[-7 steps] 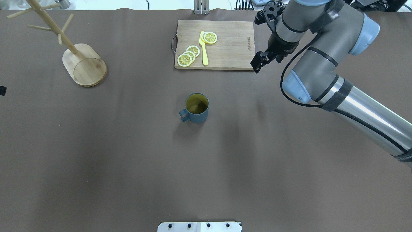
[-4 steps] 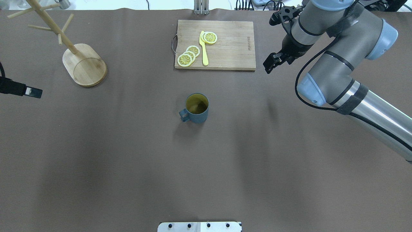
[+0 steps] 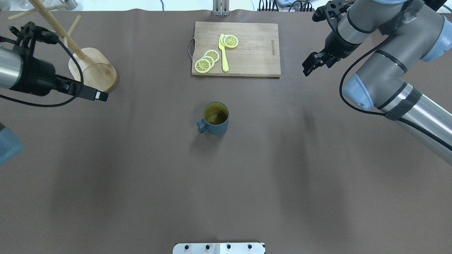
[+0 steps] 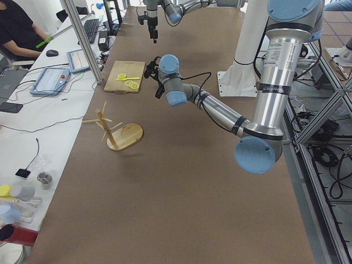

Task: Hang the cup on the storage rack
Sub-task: 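Move the left gripper to the mug handle while the right arm draws back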

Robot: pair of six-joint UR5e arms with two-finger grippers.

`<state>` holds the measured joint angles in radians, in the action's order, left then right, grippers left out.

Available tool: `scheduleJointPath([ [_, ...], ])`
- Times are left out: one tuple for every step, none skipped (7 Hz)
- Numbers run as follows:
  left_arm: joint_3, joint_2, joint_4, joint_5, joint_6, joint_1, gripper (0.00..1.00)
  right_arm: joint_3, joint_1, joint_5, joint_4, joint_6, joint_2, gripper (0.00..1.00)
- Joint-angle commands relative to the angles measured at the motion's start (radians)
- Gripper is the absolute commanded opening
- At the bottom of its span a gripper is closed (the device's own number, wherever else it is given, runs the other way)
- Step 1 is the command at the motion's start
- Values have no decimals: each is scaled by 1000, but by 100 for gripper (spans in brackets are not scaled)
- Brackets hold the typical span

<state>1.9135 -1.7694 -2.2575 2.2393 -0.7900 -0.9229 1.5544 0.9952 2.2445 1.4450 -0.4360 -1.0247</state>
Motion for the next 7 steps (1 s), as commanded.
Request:
scheduleJointPath([
  [-71,-100,-7,-137,110,122,97,24,59,13,92,14,0,98],
  [-86,-108,-37,-173,173,151,97,24,62,12,103,23,2,99],
  [-127,-110,-94,-220,231,168,97,24,59,7,101,23,3,99],
  [-173,-122,-124,-227,265,185,97,24,57,6,101,23,11,99],
  [-268,-184,-192,-227,270,214,97,20,57,10,101,23,9,99],
  [-316,-208,-276,-249,264,240,97,18,59,12,104,23,9,99],
  [-315,-208,-305,-318,258,289,97,16,68,20,120,22,8,99],
])
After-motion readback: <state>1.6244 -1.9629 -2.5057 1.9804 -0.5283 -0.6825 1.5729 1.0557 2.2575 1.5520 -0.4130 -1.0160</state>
